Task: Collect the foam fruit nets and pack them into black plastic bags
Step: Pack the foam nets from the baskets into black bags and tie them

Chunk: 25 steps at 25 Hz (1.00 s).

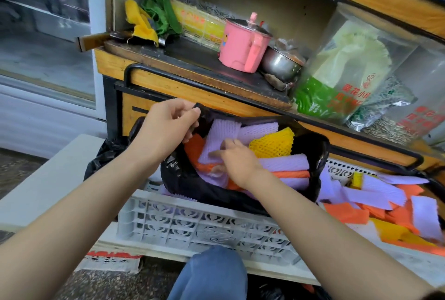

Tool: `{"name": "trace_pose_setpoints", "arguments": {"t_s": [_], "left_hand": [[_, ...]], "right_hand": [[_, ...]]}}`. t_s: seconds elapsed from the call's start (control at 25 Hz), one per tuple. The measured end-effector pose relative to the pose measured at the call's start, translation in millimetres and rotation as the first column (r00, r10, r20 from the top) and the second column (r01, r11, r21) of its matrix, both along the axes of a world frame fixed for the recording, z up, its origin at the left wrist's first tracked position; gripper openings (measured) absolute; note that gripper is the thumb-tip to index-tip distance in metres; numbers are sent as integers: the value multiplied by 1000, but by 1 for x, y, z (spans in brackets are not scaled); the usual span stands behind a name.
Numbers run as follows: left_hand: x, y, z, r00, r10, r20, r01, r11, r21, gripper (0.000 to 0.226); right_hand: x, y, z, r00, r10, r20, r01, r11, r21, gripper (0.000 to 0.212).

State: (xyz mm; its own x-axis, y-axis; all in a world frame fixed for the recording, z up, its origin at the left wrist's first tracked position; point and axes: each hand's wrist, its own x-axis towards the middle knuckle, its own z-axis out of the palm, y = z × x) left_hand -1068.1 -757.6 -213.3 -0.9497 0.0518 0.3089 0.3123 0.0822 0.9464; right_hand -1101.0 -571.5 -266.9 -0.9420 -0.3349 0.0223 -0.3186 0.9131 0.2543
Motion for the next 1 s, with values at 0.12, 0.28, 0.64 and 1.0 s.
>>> {"name": "trace_pose_setpoints", "arguments": {"t_s": [0.12,0.28,0.64,1.0], "left_hand": [[0,1,-7,999,11,-38,-16,992,-126,27],[2,18,-5,973,23,-230,-113,915,-388,21],[41,138,26,624,-343,-702,-322,706,-631,25],[29,377,-59,685,-661,-305,165,549,-819,28]], "right_hand": [[7,-5,1,990,107,87,-96,988,-122,49],[37,18,18,978,209,7,-208,975,-75,41],[148,178,55,892,58,-448,-152,973,-175,19],[170,408,-30,763,-637,-105,504,689,-521,42]]}}
